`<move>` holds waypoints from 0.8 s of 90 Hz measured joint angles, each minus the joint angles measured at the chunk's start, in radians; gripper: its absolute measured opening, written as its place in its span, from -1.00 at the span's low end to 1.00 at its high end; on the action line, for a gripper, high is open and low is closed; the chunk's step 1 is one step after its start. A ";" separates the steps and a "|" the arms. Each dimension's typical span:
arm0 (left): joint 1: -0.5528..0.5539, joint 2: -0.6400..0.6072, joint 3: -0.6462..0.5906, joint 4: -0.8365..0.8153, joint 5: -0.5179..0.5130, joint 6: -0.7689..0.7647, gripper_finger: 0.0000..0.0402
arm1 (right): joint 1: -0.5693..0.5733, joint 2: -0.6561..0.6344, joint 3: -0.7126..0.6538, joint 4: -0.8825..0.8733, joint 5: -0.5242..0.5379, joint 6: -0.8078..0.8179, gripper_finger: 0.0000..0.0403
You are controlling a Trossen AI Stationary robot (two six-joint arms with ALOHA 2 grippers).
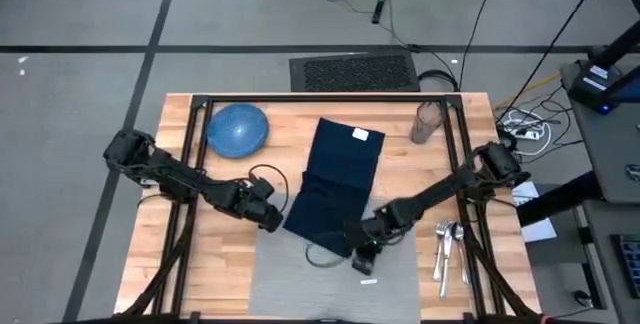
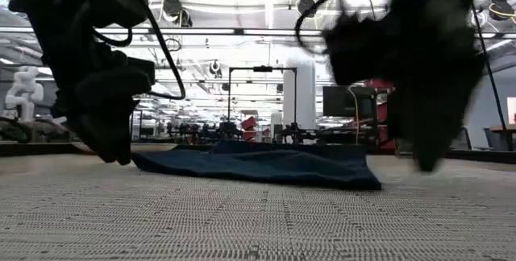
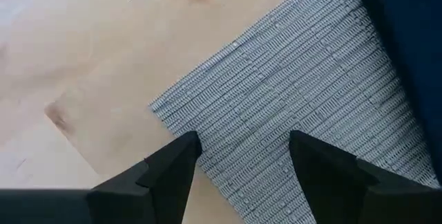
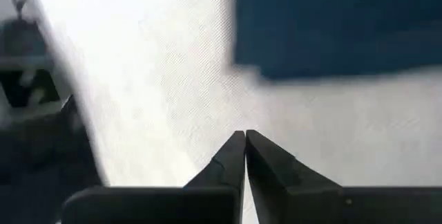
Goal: Set table place
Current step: Fold the dark blue napkin
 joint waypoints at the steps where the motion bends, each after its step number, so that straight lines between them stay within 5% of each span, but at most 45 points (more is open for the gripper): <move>1: 0.000 0.000 0.000 0.002 0.000 0.000 0.10 | 0.004 -0.007 0.000 -0.006 0.009 0.003 -1.00; 27: 0.000 -0.017 0.054 0.023 0.072 0.015 0.10 | 0.026 -0.139 0.000 -0.017 0.289 0.058 -1.00; 51: 0.043 -0.042 0.073 0.153 0.223 0.002 0.10 | 0.015 -0.135 0.000 -0.027 0.325 0.050 -1.00; 72: 0.080 -0.082 0.073 0.090 0.214 -0.007 0.10 | 0.020 -0.135 0.000 -0.042 0.326 0.050 -1.00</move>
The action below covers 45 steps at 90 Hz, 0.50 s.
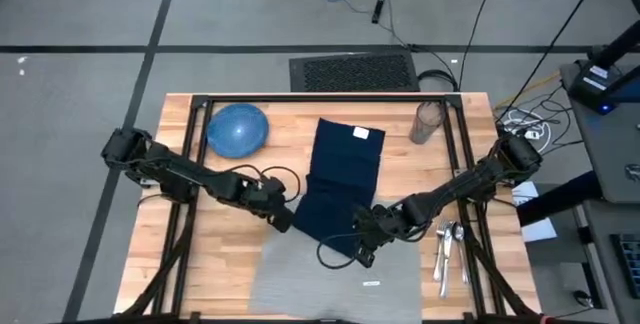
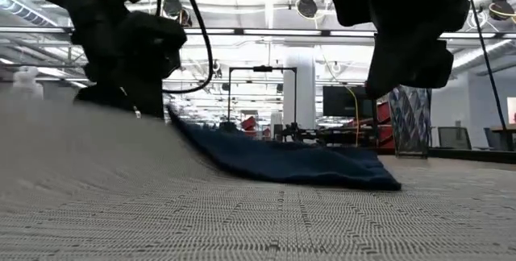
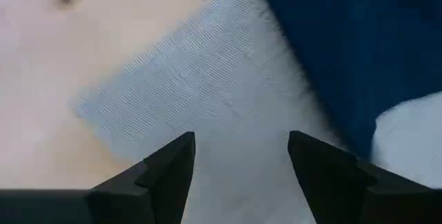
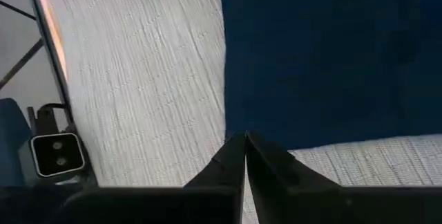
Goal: Set table place
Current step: Fold the dark blue napkin
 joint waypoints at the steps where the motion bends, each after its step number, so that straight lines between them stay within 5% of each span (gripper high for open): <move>1: 0.002 -0.002 0.000 -0.003 0.000 0.001 0.10 | 0.000 0.000 0.000 -0.001 0.000 0.000 -1.00; 45: 0.043 -0.033 -0.031 0.146 0.070 0.024 0.10 | 0.006 0.000 0.000 -0.008 0.002 -0.015 -1.00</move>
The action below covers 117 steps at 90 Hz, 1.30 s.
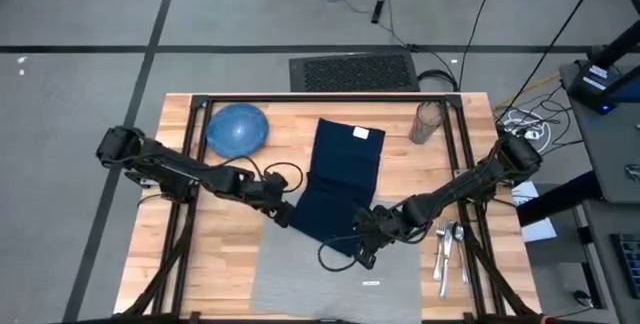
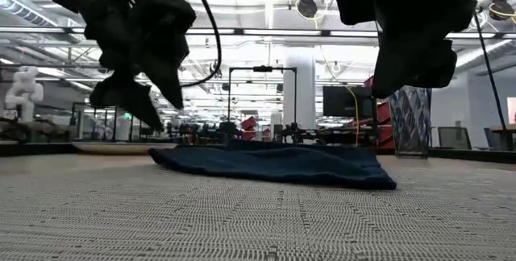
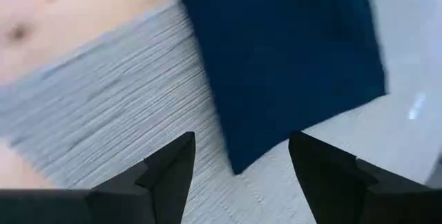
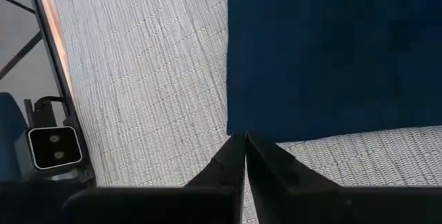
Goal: Set table place
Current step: Fold the dark blue napkin
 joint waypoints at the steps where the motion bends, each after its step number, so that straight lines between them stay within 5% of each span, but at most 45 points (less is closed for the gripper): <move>1: 0.000 0.001 0.000 0.001 0.000 0.000 0.10 | 0.000 0.000 0.000 0.000 0.000 0.000 -1.00; 79: -0.048 0.142 0.000 0.172 0.059 -0.069 0.07 | 0.000 0.000 0.000 -0.022 -0.001 -0.028 -1.00; 91: -0.049 0.142 0.000 0.187 0.060 -0.084 -0.17 | 0.000 0.000 0.000 -0.023 0.000 -0.031 -1.00; 107: -0.052 0.142 0.000 0.208 0.064 -0.104 -0.85 | 0.000 0.000 0.000 -0.030 -0.001 -0.031 -1.00; 117: -0.051 0.142 0.000 0.245 0.084 -0.098 -0.97 | 0.000 0.000 0.000 -0.037 0.000 -0.031 -1.00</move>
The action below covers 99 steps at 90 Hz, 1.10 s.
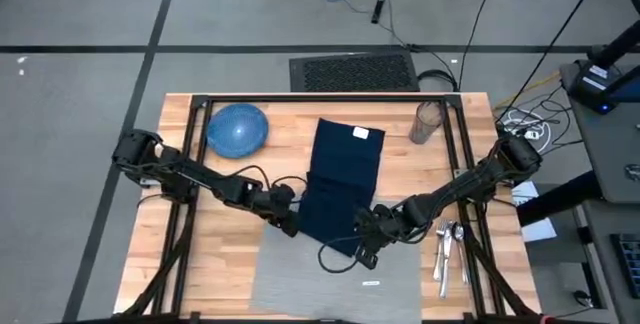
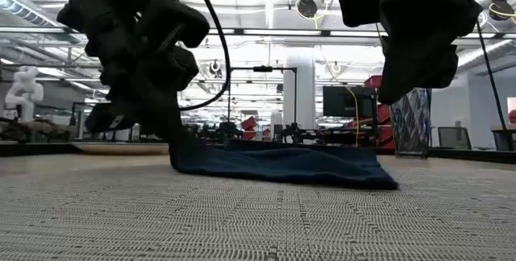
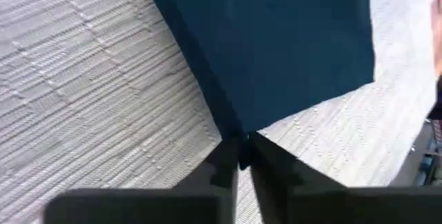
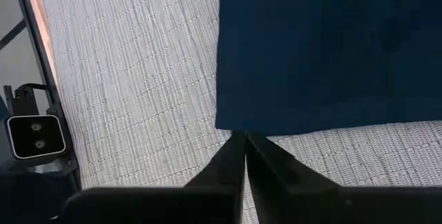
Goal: Set table place
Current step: Fold the dark blue napkin
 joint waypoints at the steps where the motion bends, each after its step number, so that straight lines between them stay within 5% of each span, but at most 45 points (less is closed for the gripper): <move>1: 0.000 0.000 0.000 0.004 0.002 0.000 -0.98 | 0.000 0.000 0.000 -0.001 0.000 0.000 -1.00; 39: -0.075 -0.084 0.001 0.079 0.038 -0.036 -1.00 | 0.001 -0.147 0.000 -0.133 0.100 0.016 -1.00; 99: -0.244 -0.163 0.002 0.159 -0.129 -0.141 -1.00 | 0.000 -0.288 0.000 -0.193 0.179 0.028 -1.00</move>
